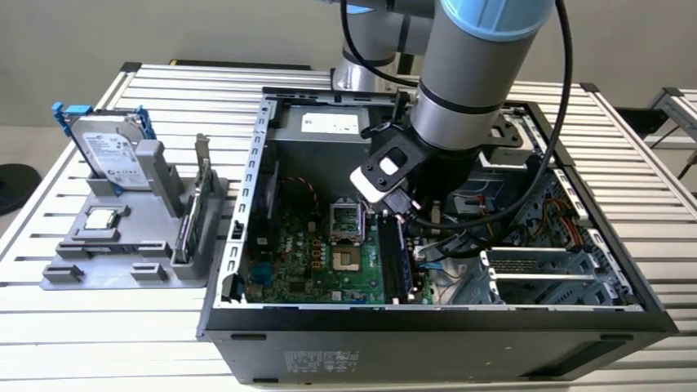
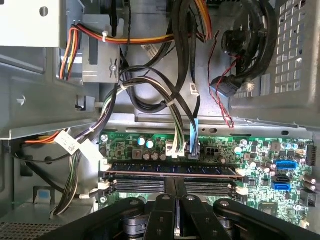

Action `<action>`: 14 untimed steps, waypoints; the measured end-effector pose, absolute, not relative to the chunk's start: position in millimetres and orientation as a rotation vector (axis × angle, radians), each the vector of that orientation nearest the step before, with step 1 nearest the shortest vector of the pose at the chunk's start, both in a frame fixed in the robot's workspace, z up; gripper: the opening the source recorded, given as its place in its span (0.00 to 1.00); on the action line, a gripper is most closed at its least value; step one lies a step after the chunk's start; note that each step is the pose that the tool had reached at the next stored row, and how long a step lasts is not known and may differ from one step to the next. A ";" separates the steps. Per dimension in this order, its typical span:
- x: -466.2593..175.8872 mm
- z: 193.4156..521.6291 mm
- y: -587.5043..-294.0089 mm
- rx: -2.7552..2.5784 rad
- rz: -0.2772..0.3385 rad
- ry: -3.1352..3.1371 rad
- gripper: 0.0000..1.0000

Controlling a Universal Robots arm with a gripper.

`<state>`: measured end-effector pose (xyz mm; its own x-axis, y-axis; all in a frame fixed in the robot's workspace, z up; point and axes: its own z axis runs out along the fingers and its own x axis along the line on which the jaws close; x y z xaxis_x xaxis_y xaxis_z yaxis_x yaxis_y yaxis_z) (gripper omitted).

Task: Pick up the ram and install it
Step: 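Press down the ram until it locks into place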

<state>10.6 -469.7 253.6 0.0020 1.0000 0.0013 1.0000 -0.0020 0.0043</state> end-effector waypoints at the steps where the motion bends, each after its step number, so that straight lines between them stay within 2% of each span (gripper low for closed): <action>1: 10.6 253.6 -469.7 2.222 0.005 2.218 0.00; 14: 10.6 255.0 -469.6 2.227 -0.005 2.223 0.00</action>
<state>10.6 -469.6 255.0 0.0019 1.0000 0.0012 1.0000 -0.0019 -0.0055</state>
